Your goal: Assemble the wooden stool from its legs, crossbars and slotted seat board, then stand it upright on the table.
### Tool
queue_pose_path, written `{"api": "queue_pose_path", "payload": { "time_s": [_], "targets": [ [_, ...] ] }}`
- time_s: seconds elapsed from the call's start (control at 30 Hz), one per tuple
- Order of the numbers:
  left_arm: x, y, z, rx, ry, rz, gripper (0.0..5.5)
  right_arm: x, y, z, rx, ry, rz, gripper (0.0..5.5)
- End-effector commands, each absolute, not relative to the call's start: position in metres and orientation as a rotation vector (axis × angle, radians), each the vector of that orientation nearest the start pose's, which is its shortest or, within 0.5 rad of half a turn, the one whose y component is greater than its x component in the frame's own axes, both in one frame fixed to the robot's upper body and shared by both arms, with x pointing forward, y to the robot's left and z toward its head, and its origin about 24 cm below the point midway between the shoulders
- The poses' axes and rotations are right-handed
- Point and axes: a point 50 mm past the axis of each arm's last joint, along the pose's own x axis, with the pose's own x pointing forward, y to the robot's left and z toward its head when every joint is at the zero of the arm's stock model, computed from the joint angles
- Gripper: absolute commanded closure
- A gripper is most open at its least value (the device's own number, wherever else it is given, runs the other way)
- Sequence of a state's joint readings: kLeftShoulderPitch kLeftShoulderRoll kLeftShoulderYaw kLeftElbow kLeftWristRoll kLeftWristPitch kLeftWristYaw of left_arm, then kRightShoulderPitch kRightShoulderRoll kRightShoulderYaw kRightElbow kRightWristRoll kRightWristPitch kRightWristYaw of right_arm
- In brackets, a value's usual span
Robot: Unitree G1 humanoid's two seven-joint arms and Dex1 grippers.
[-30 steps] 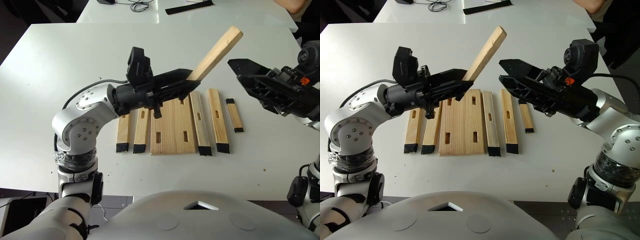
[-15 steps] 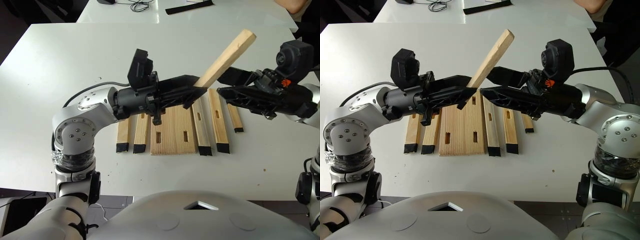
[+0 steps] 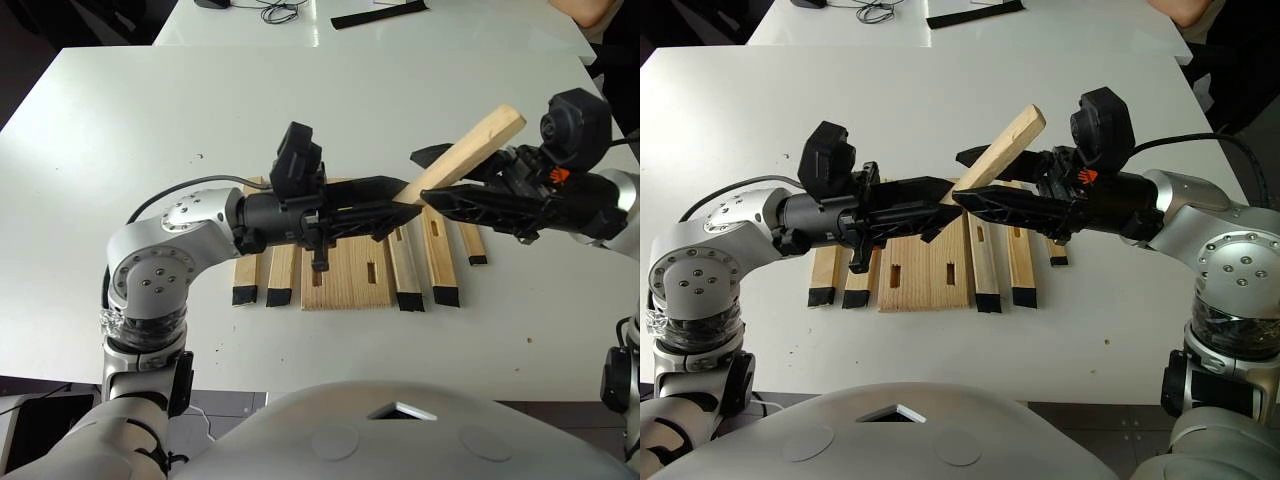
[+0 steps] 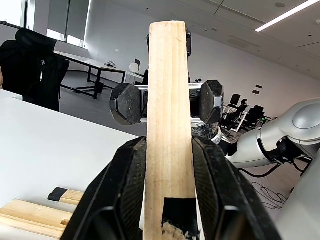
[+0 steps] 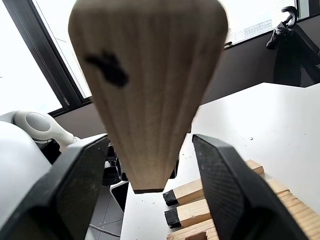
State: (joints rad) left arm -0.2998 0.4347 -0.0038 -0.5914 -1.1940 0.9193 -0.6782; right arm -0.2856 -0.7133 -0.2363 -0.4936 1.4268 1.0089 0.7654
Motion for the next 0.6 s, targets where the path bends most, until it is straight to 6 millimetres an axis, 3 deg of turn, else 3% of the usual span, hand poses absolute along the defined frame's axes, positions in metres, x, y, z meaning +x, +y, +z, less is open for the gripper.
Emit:
{"api": "queue_pose_path", "payload": {
  "time_s": [0.03, 0.27, 0.6],
  "targets": [
    [0.2009, 0.0990, 0.1837, -0.396, 0.092, -1.525, 4.19, 0.2067, -0.1652, 0.2095, 0.367, 0.151, 1.454, 3.08],
    [0.1993, 0.1027, 0.1783, -0.377, 0.120, -1.520, 4.19, 0.2059, -0.1688, 0.2120, 0.355, 0.150, 1.452, 4.16],
    [0.1993, 0.1038, 0.1766, -0.365, 0.124, -1.516, 4.19, 0.2044, -0.1697, 0.2101, 0.347, 0.157, 1.446, 4.18]
  ]
}}
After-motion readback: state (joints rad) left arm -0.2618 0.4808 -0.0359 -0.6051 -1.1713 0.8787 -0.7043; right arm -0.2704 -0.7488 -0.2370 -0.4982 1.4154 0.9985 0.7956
